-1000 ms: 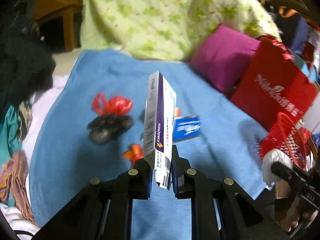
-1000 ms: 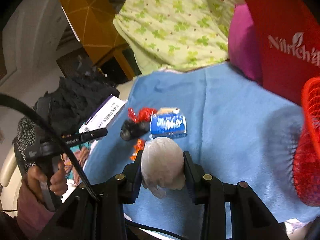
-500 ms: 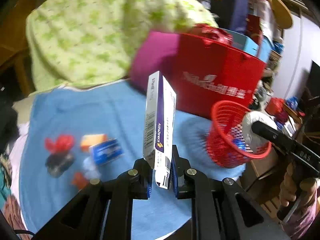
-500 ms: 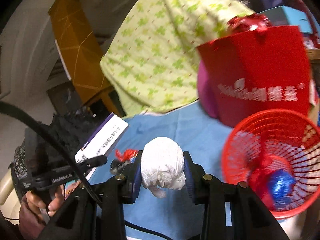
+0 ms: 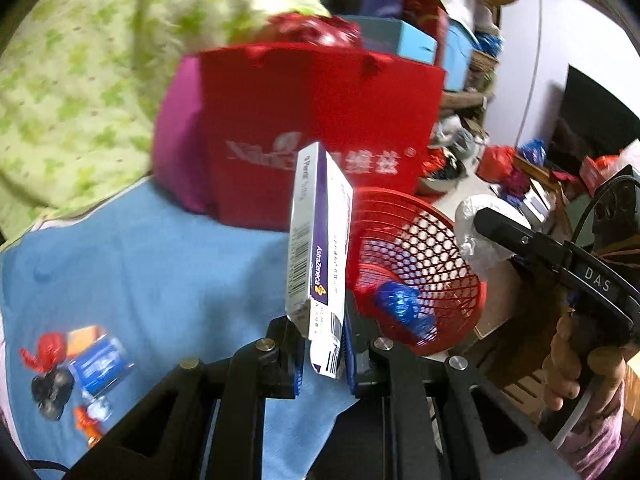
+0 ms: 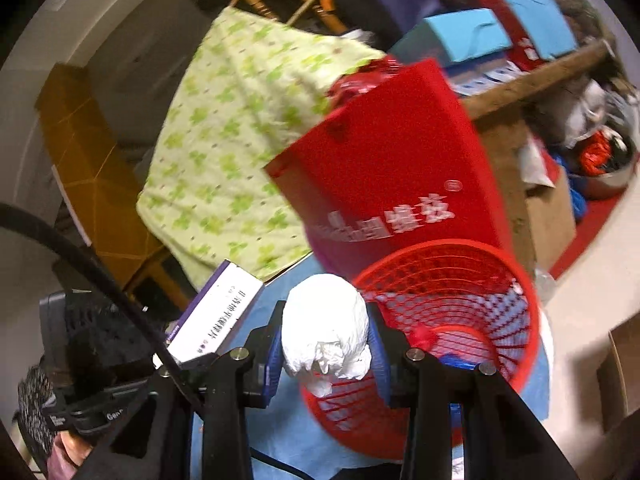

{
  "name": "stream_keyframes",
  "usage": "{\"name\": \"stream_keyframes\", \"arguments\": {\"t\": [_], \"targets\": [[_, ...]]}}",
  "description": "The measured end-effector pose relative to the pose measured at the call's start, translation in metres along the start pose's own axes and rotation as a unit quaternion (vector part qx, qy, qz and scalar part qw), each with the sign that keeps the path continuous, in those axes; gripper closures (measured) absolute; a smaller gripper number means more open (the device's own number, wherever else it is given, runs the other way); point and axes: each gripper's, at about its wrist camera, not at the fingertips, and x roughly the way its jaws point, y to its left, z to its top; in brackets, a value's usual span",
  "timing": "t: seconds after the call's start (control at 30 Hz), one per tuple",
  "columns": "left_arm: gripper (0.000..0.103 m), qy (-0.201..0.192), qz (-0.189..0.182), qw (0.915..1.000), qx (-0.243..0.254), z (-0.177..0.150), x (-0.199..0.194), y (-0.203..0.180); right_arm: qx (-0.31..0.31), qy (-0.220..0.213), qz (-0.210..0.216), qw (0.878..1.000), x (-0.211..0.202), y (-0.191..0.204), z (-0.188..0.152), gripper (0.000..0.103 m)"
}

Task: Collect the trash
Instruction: 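Carry both items over the red mesh basket and open both tools, then move both tools back over the blue blanket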

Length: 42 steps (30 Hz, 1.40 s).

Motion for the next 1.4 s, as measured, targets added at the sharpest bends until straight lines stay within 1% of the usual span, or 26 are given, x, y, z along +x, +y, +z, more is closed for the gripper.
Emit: {"name": "stream_keyframes", "arguments": {"t": [0.07, 0.17, 0.2, 0.27, 0.3, 0.33, 0.37, 0.4, 0.47, 0.53, 0.6, 0.67, 0.7, 0.73, 0.87, 1.0, 1.07, 1.17, 1.23, 1.33, 1.4], "targets": [[0.085, 0.008, -0.005, 0.9999, 0.011, 0.005, 0.015, -0.013, 0.014, 0.000, -0.007, 1.000, -0.001, -0.012, 0.001, 0.061], [0.080, 0.020, -0.004, 0.9996, 0.018, 0.010, 0.033, -0.023, 0.031, 0.001, -0.012, 0.999, -0.002, -0.027, 0.000, 0.060], [0.078, 0.023, -0.003, 0.9996, 0.018, 0.011, 0.039, -0.025, 0.036, 0.001, -0.013, 0.999, -0.004, -0.032, -0.003, 0.058], [0.073, 0.032, -0.001, 0.9994, 0.016, 0.012, 0.051, -0.027, 0.044, 0.002, -0.021, 0.999, -0.001, -0.039, -0.003, 0.048], [0.065, 0.036, 0.001, 0.9992, 0.016, 0.012, 0.054, -0.027, 0.055, 0.002, -0.023, 0.998, -0.001, -0.044, -0.004, 0.036], [0.054, 0.038, 0.006, 0.9991, 0.017, 0.011, 0.057, -0.027, 0.065, 0.000, -0.020, 0.998, -0.001, -0.047, -0.005, 0.034], [0.048, 0.038, 0.015, 0.9990, 0.018, 0.008, 0.058, -0.026, 0.074, 0.000, -0.014, 0.997, -0.001, -0.051, -0.005, 0.034], [0.046, 0.036, 0.020, 0.9990, 0.018, 0.007, 0.059, -0.026, 0.075, 0.001, -0.016, 0.997, 0.000, -0.053, -0.005, 0.033], [0.046, 0.037, 0.026, 0.9988, 0.017, 0.001, 0.054, -0.021, 0.073, 0.000, -0.022, 0.997, 0.000, -0.053, -0.006, 0.033], [0.046, 0.033, 0.035, 0.9987, 0.015, -0.004, 0.047, -0.016, 0.071, -0.005, -0.017, 0.997, -0.003, -0.050, -0.006, 0.034], [0.045, 0.023, 0.056, 0.9980, 0.016, -0.011, 0.033, -0.006, 0.063, -0.009, -0.013, 0.998, -0.006, -0.044, -0.003, 0.034], [0.040, 0.011, 0.080, 0.9966, 0.014, -0.022, 0.017, 0.005, 0.051, -0.012, -0.007, 0.999, -0.008, -0.035, -0.002, 0.034], [0.035, 0.007, 0.088, 0.9960, 0.012, -0.028, 0.011, 0.011, 0.042, -0.013, -0.002, 0.999, -0.009, -0.027, -0.002, 0.034], [0.033, 0.005, 0.098, 0.9951, 0.008, -0.035, 0.004, 0.019, 0.035, -0.014, 0.004, 0.999, -0.009, -0.021, -0.001, 0.034], [0.033, 0.008, 0.146, 0.9890, -0.023, -0.075, -0.026, 0.062, 0.001, -0.008, 0.032, 0.999, -0.005, 0.015, -0.005, 0.034], [0.033, 0.021, 0.190, 0.9771, -0.093, -0.122, -0.053, 0.117, -0.031, 0.013, 0.058, 0.998, 0.011, 0.050, -0.015, 0.034], [0.033, 0.023, 0.217, 0.9674, -0.129, -0.145, -0.067, 0.144, -0.046, 0.033, 0.073, 0.996, 0.025, 0.071, -0.026, 0.034], [0.033, 0.031, 0.267, 0.9475, -0.174, -0.179, -0.086, 0.181, -0.065, 0.063, 0.087, 0.992, 0.044, 0.096, -0.042, 0.034], [0.033, 0.036, 0.290, 0.9365, -0.193, -0.197, -0.095, 0.198, -0.081, 0.092, 0.100, 0.987, 0.060, 0.117, -0.058, 0.034], [0.033, 0.040, 0.323, 0.9211, -0.214, -0.217, -0.108, 0.219, -0.099, 0.121, 0.110, 0.982, 0.075, 0.137, -0.077, 0.034], [0.033, 0.037, 0.338, 0.9143, -0.220, -0.223, -0.115, 0.224, -0.110, 0.139, 0.118, 0.977, 0.084, 0.150, -0.089, 0.034]]}}
